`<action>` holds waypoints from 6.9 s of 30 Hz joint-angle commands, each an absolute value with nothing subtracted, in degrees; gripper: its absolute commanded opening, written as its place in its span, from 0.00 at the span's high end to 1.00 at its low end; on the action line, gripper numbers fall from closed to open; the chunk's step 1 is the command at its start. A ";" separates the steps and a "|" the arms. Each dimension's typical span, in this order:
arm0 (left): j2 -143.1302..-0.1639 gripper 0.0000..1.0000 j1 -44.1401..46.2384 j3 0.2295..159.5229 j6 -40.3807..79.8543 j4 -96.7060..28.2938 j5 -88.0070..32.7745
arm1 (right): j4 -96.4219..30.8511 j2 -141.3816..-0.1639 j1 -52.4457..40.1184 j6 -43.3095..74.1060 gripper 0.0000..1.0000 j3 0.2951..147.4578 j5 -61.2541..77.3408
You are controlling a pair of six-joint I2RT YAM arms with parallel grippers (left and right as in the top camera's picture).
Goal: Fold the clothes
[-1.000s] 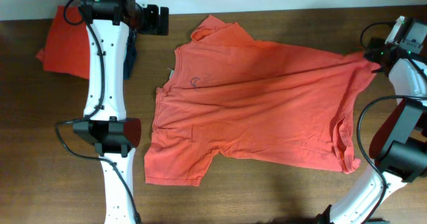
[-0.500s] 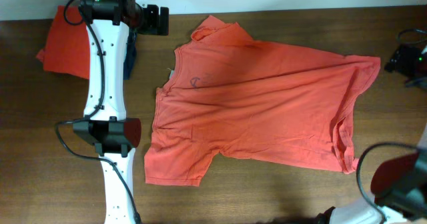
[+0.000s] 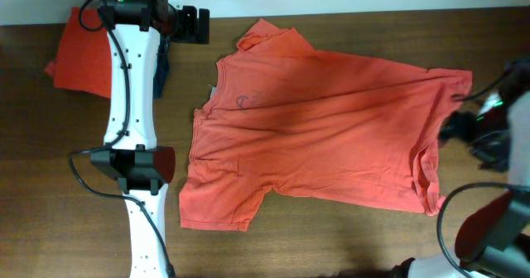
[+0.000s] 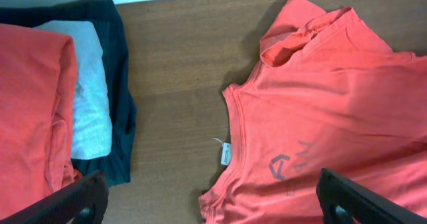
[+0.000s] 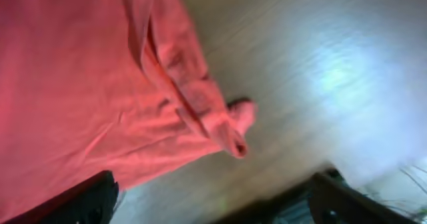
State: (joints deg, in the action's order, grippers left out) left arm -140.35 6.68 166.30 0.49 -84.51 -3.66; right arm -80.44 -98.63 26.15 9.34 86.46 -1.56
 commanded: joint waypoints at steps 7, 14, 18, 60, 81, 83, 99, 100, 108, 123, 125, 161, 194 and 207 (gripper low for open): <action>-139.81 0.01 6.35 166.60 0.86 -84.53 -4.10 | -67.09 -99.48 14.83 1.69 0.63 74.78 4.05; -139.81 0.01 6.35 166.60 0.86 -84.53 -4.10 | -59.94 -103.20 14.31 3.22 0.96 67.55 3.86; -139.81 0.01 6.35 166.60 0.86 -84.53 -4.10 | -55.75 -105.36 14.31 3.22 0.96 64.77 0.54; -139.92 0.87 7.92 155.09 3.95 -96.71 -8.40 | -55.09 -106.04 16.47 6.26 0.96 66.87 4.56; -139.92 0.99 17.45 120.36 5.17 -85.60 -7.09 | -51.48 -106.26 16.53 5.78 0.96 66.76 2.33; -139.92 0.99 17.47 117.73 5.41 -83.46 -7.09 | -51.22 -106.26 16.53 5.80 0.96 66.74 2.15; -139.92 0.99 17.47 108.25 5.37 -76.07 -7.05 | -46.19 -108.01 19.59 5.82 0.96 65.21 -14.28; -139.92 0.99 17.47 108.25 5.37 -76.05 -7.05 | -46.11 -108.01 19.99 5.82 0.96 65.41 -14.28; -139.92 0.99 17.37 108.25 5.37 -76.18 -5.10 | -43.86 -108.01 31.90 5.82 0.96 72.01 -15.81; -139.92 0.99 17.04 108.25 5.39 -75.64 -5.13 | -70.94 -107.98 34.44 5.82 0.96 84.16 11.94; -139.92 0.99 17.06 108.25 5.41 -75.57 -5.13 | -69.12 -108.05 32.84 5.93 0.96 79.81 10.35; -139.90 0.99 12.43 108.27 5.39 -75.59 -5.15 | -67.81 -107.81 42.39 10.20 0.96 76.18 10.68; -139.90 0.99 11.35 108.27 5.98 -75.59 -5.10 | -55.94 -108.12 44.12 14.50 0.96 64.07 -11.11; -139.90 0.99 10.33 108.27 5.96 -75.59 -4.67 | -52.80 -108.12 52.99 14.22 0.77 73.58 -1.26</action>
